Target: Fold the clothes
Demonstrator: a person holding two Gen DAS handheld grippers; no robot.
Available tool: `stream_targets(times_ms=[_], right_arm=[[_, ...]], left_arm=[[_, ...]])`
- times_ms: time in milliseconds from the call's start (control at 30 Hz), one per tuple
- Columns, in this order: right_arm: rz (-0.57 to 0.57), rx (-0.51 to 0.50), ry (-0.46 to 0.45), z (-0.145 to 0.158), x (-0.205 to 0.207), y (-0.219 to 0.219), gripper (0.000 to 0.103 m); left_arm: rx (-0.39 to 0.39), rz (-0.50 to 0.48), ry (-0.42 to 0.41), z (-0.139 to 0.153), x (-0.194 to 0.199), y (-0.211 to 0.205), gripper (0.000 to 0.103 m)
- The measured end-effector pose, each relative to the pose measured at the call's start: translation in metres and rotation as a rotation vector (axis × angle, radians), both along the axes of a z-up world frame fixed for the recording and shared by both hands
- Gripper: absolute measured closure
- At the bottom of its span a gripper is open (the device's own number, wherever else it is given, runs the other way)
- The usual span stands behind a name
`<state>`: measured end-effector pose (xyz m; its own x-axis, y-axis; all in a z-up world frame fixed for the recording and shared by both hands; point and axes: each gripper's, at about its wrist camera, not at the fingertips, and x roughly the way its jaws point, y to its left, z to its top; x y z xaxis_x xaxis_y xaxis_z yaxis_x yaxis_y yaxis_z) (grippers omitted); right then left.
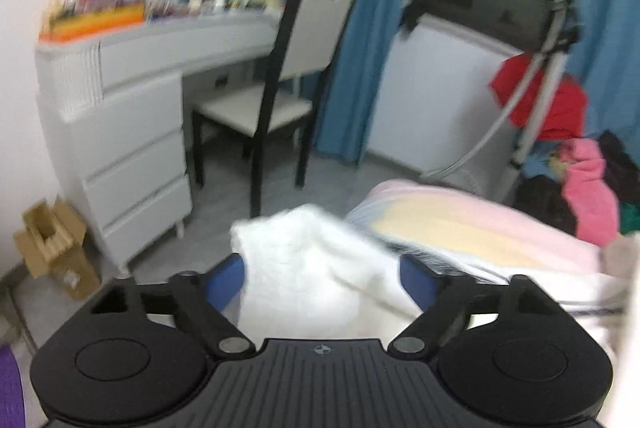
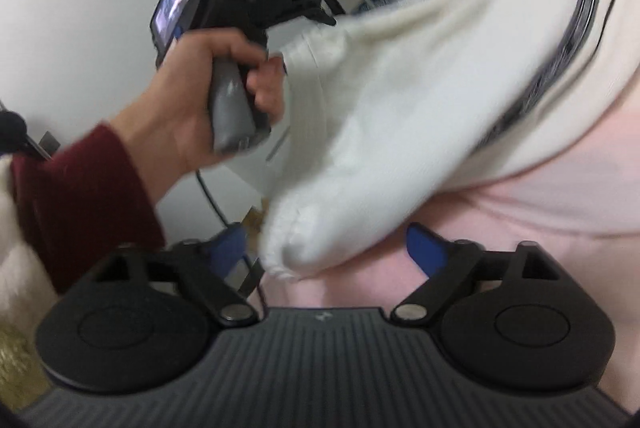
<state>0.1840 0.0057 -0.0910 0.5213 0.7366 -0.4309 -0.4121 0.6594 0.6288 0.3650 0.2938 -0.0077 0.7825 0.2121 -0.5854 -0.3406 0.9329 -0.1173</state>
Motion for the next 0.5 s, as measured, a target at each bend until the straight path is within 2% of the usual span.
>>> stream_targets(times_ms=[267, 367, 500], right_arm=[[-0.108, -0.148, -0.234, 0.078, -0.066, -0.075, 0.014], [-0.162, -0.215, -0.327, 0.100, -0.089, -0.109, 0.015], [-0.252, -0.296, -0.419, 0.111, -0.118, -0.163, 0.014]], left_arm=[[0.029, -0.186, -0.155, 0.059, -0.140, -0.103, 0.010], [0.021, -0.257, -0.208, 0.069, -0.198, -0.151, 0.008], [0.020, -0.338, -0.266, 0.073, -0.269, -0.215, 0.006]])
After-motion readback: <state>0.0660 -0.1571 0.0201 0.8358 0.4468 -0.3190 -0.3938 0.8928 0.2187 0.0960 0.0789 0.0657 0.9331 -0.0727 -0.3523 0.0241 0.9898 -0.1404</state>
